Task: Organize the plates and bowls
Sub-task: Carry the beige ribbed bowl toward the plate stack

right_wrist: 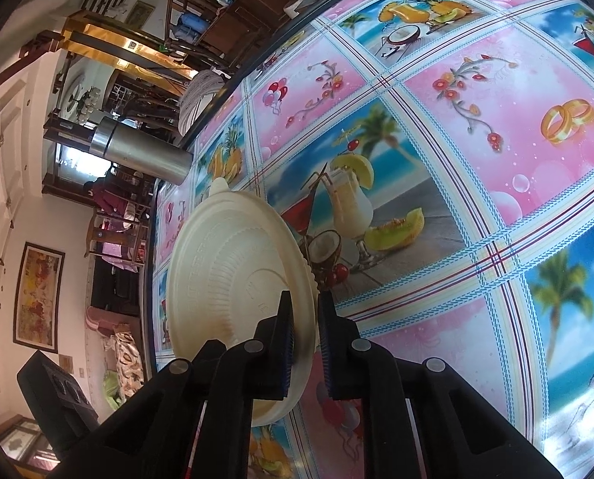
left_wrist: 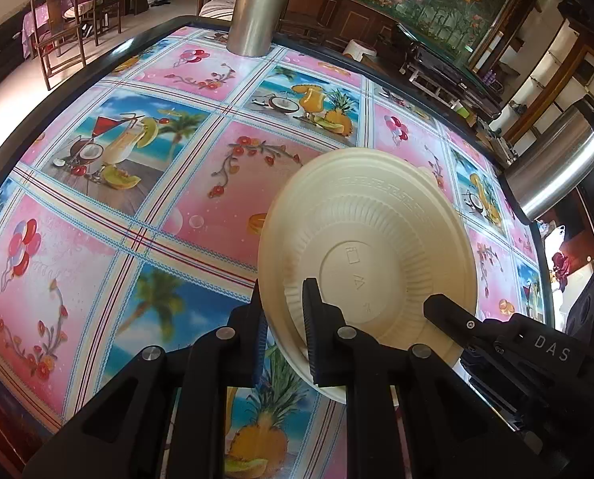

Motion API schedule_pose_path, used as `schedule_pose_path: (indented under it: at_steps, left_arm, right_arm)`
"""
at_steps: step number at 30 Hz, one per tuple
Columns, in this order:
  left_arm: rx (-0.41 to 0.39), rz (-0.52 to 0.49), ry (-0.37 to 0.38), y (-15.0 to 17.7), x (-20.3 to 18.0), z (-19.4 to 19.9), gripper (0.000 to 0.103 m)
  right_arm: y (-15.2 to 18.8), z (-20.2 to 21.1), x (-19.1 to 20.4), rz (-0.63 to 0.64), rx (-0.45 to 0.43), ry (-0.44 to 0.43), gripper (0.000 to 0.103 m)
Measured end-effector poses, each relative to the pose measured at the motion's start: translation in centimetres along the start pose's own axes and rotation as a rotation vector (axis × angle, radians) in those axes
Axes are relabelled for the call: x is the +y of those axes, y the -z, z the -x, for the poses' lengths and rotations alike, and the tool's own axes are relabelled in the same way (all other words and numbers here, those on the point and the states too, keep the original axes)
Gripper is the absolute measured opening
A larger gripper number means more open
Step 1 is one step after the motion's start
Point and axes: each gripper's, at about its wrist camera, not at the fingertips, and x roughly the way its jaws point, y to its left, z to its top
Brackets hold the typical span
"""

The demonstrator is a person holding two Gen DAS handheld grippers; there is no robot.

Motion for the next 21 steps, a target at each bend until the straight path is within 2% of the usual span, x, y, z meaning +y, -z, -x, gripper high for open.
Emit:
schedule_pose_path:
  at_steps: [6,10,21]
  left_arm:
    - [0.034,-0.002,0.027,1.8,0.2,0.5,0.014]
    - [0.069,-0.007,0.061,4.1,0.4,1.6,0.014]
    - [0.065,-0.171,0.062,11.7,0.0,7.1,0.014]
  right_arm:
    - [0.6,0.7,-0.2,-0.005,0.039,0.02,0.01]
    - [2.4,2.0,-1.2,-0.004,0.058,0.007,0.009]
    - [9.8,7.6,-5.1,-0.024,0.073,-0.045,0.009]
